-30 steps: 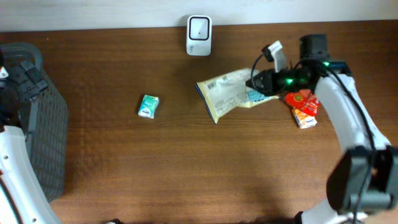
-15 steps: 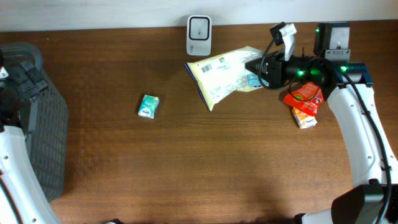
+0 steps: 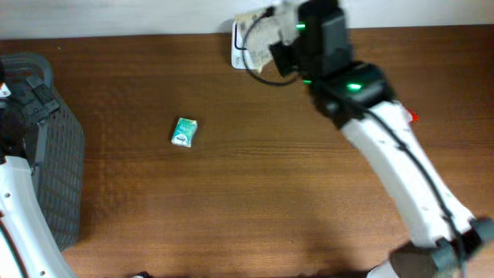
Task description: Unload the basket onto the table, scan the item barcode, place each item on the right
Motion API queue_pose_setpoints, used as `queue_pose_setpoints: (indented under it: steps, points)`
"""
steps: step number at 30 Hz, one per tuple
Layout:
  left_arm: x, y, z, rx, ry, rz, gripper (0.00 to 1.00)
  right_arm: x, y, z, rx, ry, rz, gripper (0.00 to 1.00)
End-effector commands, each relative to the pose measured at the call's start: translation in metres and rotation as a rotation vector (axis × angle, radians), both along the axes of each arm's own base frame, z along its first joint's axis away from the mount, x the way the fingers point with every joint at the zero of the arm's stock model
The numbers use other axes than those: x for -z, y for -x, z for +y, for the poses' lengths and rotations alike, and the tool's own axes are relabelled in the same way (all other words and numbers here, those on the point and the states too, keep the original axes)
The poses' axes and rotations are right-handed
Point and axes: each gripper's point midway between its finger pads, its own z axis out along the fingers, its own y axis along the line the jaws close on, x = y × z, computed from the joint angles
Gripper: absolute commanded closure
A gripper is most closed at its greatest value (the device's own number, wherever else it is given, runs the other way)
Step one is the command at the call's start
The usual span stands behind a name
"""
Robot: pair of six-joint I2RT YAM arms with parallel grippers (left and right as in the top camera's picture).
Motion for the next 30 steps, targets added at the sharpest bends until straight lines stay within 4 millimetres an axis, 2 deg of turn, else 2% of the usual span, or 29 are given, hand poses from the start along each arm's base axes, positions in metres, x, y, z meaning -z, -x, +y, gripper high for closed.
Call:
queue_pose_setpoints:
  steps: [1, 4, 7, 11, 15, 21, 30]
  points:
    - [0.001, 0.000, 0.002, -0.013, 0.004, -0.001, 0.01, 0.032, -0.034, -0.016, 0.140, 0.436, -0.054, 0.96]
    - [0.001, 0.000, 0.002, -0.013, 0.003, -0.002, 0.01, 0.053, -0.064, -0.007, 0.154, 0.635, -0.104, 0.96]
    - [0.001, 0.000, 0.002, -0.013, 0.003, -0.002, 0.01, 0.067, -0.086, 0.004, 0.128, 0.740, -0.155, 0.96]
    - [0.001, 0.000, 0.002, -0.013, 0.004, -0.001, 0.01, 0.083, -0.108, 0.020, 0.081, 0.852, -0.215, 0.96]
    - [0.001, 0.000, 0.002, -0.013, 0.004, -0.001, 0.01, 0.110, -0.124, 0.032, 0.039, 0.962, -0.241, 0.96]
    - [0.001, 0.000, 0.002, -0.013, 0.003, -0.002, 0.01, 0.140, -0.133, 0.051, -0.012, 1.068, -0.271, 0.96]
    - [0.001, 0.000, 0.002, -0.013, 0.004, -0.001, 0.01, 0.145, -0.141, 0.058, 0.008, 1.125, -0.339, 0.96]
